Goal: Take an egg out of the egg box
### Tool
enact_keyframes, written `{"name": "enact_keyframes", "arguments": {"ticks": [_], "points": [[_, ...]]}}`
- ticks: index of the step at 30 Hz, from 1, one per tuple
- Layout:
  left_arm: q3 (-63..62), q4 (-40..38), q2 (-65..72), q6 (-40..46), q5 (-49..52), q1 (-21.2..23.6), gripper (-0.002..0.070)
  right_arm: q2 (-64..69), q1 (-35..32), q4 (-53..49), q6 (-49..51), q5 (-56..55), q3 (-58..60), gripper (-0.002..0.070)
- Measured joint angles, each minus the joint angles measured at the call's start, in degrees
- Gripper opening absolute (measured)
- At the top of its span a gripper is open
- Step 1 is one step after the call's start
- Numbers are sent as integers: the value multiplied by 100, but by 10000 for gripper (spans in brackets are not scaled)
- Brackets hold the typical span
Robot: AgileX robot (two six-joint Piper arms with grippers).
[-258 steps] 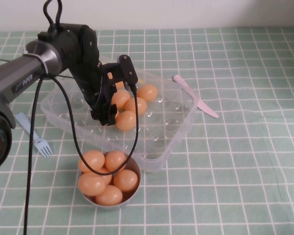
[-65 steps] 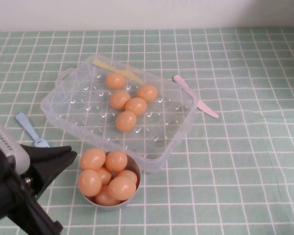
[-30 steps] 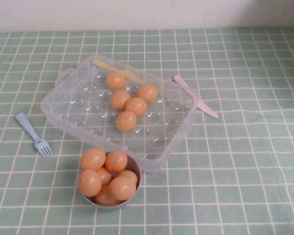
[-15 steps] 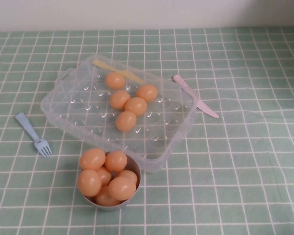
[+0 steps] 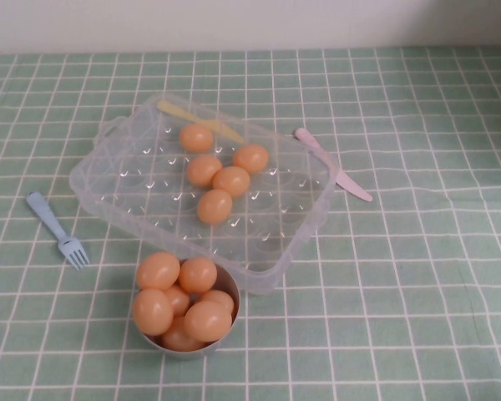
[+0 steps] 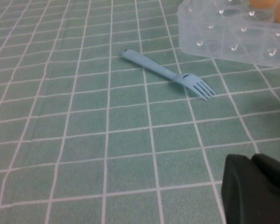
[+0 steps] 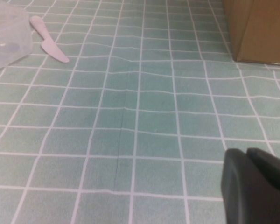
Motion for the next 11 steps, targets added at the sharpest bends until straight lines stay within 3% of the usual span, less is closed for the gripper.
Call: {"name": "enact_keyframes", "arguments": {"ticks": [11], "points": [[0, 0, 0, -41, 0, 0, -2, 0, 0, 0, 0, 0, 0, -18]]}}
